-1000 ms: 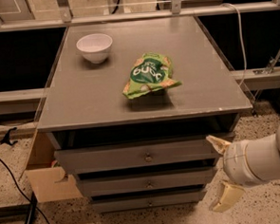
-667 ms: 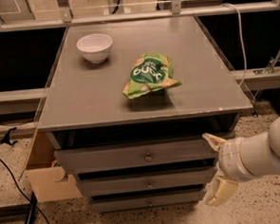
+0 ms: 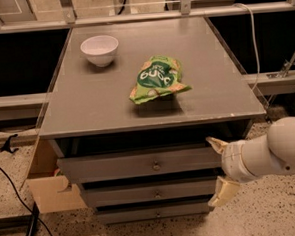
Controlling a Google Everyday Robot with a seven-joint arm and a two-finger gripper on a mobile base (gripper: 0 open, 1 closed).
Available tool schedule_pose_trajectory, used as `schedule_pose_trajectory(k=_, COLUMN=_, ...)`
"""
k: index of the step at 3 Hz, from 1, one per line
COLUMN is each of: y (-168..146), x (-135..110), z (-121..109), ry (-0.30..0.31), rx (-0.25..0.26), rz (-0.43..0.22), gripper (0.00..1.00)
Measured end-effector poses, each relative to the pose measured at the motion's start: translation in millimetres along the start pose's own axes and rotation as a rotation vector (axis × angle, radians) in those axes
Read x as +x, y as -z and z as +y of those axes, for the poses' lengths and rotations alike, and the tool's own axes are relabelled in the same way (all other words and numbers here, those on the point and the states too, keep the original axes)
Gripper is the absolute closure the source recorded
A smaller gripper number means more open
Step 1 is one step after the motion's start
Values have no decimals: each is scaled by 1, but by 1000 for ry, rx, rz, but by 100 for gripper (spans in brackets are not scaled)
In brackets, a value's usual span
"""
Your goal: Open top drawer
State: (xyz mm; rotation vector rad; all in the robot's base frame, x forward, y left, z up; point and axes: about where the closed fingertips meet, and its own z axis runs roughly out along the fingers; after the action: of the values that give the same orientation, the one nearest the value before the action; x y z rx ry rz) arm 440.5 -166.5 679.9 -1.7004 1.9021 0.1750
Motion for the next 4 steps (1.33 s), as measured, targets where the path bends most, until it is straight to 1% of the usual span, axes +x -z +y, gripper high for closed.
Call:
schedule_pose_trajectory(k=1, y=-11, x=-1, z=-7, ry=13, rx=6, rz=-19, gripper=0)
schedule_pose_trajectory(k=2, y=-22, x=-4, z=-18, ry=42, rx=13, rz=-29, gripper=0)
schedule_pose_trajectory(k=3, y=-33, x=-8, z=-25, ry=67, rx=4, rz=-32, gripper=0)
schedule_pose_trajectory(k=4, y=-50, x=-9, z=-30, ry=89, rx=-35, rz=-16, gripper=0)
